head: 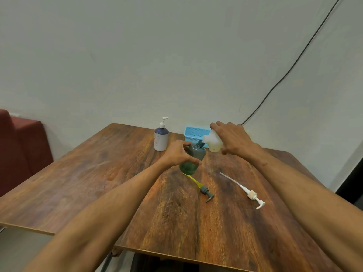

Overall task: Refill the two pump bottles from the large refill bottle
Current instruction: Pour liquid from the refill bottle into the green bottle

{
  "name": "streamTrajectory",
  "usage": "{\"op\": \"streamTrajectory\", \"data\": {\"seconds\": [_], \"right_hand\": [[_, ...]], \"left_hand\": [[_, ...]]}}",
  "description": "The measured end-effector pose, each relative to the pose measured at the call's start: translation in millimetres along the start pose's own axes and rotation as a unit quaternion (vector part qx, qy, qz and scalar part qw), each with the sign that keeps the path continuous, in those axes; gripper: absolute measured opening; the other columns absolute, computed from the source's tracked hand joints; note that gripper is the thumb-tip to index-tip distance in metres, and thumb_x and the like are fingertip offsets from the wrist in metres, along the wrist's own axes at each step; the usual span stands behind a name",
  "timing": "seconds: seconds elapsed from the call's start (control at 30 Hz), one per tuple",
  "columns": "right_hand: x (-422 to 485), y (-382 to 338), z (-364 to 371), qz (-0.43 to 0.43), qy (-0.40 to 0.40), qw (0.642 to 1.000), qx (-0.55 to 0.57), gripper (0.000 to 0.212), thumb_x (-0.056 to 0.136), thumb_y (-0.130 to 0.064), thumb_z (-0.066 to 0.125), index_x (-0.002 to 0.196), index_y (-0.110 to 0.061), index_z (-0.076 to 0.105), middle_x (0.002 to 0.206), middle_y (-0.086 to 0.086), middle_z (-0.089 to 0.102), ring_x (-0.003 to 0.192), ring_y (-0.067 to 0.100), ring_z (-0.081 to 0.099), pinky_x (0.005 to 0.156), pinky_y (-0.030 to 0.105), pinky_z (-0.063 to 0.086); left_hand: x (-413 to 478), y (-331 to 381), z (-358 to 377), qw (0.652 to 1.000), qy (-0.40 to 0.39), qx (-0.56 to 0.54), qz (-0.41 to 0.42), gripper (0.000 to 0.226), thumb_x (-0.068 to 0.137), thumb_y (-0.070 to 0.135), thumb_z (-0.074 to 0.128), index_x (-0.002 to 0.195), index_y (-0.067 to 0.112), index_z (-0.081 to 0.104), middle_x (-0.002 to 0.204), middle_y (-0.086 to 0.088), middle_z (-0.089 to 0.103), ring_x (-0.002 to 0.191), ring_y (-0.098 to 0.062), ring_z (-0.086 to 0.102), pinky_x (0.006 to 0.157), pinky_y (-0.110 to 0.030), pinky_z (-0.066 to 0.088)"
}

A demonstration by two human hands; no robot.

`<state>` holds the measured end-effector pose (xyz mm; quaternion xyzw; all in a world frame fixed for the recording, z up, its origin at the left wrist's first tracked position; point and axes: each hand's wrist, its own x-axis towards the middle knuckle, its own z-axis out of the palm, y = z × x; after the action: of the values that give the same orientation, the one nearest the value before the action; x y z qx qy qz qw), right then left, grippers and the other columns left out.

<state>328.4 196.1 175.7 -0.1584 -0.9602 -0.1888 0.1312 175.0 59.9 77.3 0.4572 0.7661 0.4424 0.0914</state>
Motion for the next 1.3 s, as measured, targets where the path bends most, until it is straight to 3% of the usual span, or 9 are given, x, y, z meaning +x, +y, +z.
{"op": "streamTrajectory", "data": {"seconds": [1.3], "right_hand": [[-0.9, 1.0, -0.1, 0.002, 0.002, 1.0, -0.001, 0.076, 0.065, -0.026, 0.089, 0.125, -0.025, 0.042, 0.111, 0.0, 0.058, 0.085, 0.018, 0.044, 0.085, 0.047, 0.05]], "left_hand": [[-1.4, -0.3, -0.2, 1.0, -0.005, -0.003, 0.002, 0.08, 0.053, 0.054, 0.091, 0.12, 0.017, 0.069, 0.109, 0.004, 0.071, 0.103, -0.014, 0.064, 0.089, -0.04, 0.059]]}}
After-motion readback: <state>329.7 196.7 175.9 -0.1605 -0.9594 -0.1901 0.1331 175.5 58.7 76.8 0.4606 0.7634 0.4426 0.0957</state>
